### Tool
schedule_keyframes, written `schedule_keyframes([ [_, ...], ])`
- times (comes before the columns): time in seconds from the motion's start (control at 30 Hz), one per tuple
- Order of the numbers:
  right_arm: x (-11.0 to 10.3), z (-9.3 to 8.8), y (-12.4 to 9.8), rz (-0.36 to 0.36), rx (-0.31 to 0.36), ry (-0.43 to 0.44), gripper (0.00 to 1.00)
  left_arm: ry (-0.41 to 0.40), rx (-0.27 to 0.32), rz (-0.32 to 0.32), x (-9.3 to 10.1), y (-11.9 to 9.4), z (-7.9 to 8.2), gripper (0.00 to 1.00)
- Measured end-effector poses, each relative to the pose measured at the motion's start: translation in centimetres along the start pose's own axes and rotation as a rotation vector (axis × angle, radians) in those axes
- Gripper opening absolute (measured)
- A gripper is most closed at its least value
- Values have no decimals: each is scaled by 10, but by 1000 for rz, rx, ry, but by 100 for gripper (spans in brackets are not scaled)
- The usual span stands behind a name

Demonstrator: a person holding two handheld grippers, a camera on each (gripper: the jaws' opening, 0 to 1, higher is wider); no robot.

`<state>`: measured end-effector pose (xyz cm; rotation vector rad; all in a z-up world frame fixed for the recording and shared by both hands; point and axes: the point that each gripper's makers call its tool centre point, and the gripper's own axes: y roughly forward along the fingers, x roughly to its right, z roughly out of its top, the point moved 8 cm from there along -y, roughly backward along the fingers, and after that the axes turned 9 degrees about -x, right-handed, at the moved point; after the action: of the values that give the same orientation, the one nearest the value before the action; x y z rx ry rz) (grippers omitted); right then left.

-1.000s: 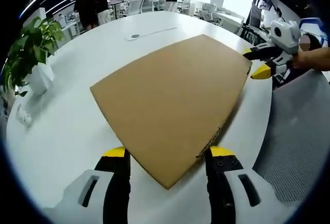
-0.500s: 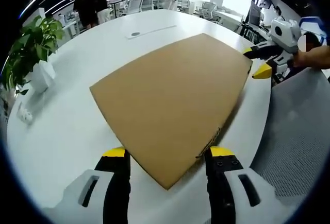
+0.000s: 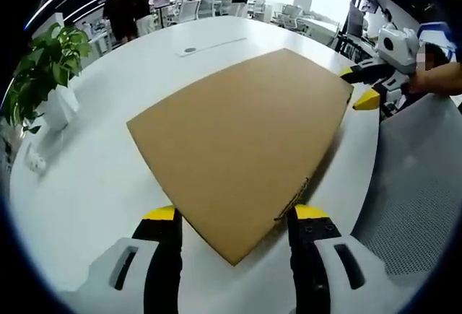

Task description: Operate the shoe box by opening the lid, removing the specified soft item, and placing it in the target area until the item is outside and the box remains undamaged.

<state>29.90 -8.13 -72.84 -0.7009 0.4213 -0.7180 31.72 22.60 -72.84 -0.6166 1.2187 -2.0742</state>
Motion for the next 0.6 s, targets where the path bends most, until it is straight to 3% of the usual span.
schedule_keyframes([
  [0.27,0,-1,1,2,12,-3,43,-15,43,5,-1,2,-5,61],
  [0.6,5,-4,1,-21,26,-41,36,-7,73,28,1,3,-11,58],
])
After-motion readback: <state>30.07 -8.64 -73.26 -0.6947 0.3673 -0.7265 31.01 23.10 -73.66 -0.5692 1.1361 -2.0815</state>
